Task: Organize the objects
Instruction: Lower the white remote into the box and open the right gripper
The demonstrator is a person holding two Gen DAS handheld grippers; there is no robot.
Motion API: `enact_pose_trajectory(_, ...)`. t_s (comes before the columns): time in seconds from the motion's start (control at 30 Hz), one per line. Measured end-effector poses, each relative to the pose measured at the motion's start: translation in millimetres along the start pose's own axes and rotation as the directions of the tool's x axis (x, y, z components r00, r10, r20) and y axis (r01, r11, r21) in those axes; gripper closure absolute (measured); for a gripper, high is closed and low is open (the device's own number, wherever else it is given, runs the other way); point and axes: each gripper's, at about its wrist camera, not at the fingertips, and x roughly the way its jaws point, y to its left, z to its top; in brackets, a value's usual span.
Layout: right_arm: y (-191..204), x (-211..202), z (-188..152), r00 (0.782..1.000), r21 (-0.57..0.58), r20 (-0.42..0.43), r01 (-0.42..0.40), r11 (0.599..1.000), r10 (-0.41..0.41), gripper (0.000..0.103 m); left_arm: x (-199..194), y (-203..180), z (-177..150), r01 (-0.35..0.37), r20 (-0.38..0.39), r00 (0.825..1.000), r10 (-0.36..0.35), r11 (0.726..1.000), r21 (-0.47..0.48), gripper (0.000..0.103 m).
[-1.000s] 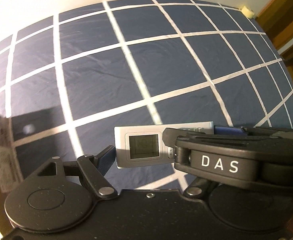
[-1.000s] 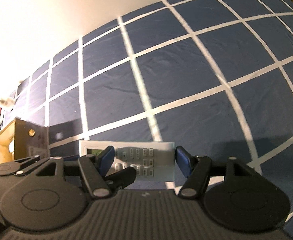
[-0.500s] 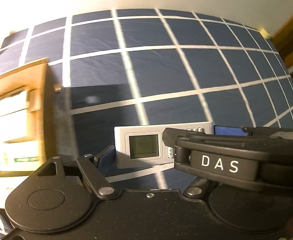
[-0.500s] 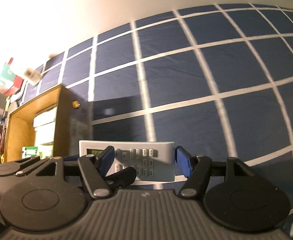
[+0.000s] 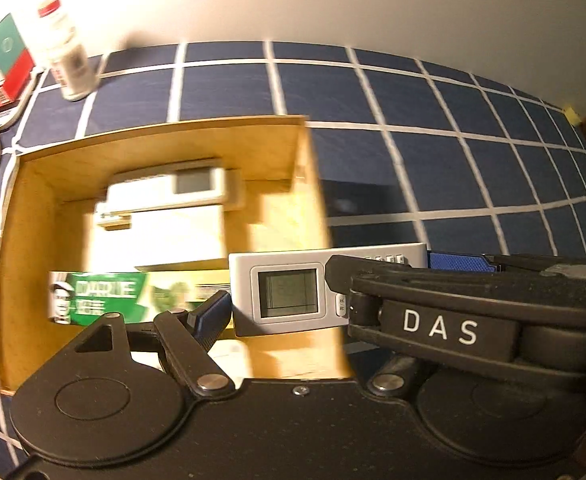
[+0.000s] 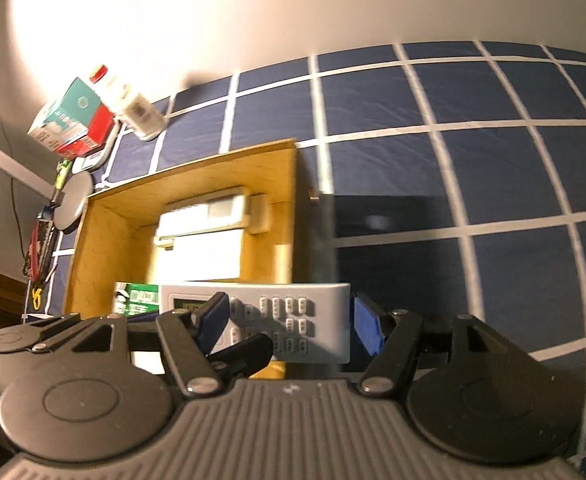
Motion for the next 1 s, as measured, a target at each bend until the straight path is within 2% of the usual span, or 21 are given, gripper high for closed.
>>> enact_pose_trajectory(0.23,53,23,5,1.0,-0.02,0.0,0.0,1.0,0.0,0.037,-6,56,5,0.0,0.008,1.0,0.0,1.0,-0.009,0.028)
enact_pose_trajectory(0.53,99,44,20,1.0,-0.039,-0.002,0.023,0.999,-0.024,0.037,-6,104,20,0.024,0.016,1.0,-0.023,0.999,-0.03,0.028)
enact_pose_trajectory(0.8,121,76,46,0.999,-0.052,-0.029,0.045,0.998,-0.046,0.037,12,139,44,0.047,-0.005,0.999,-0.047,0.997,-0.062,0.028)
enact_pose_trajectory(1.0,118,110,62,0.995,-0.043,-0.066,0.066,0.997,-0.069,0.037,45,155,62,0.067,-0.048,0.996,-0.071,0.995,-0.067,0.028)
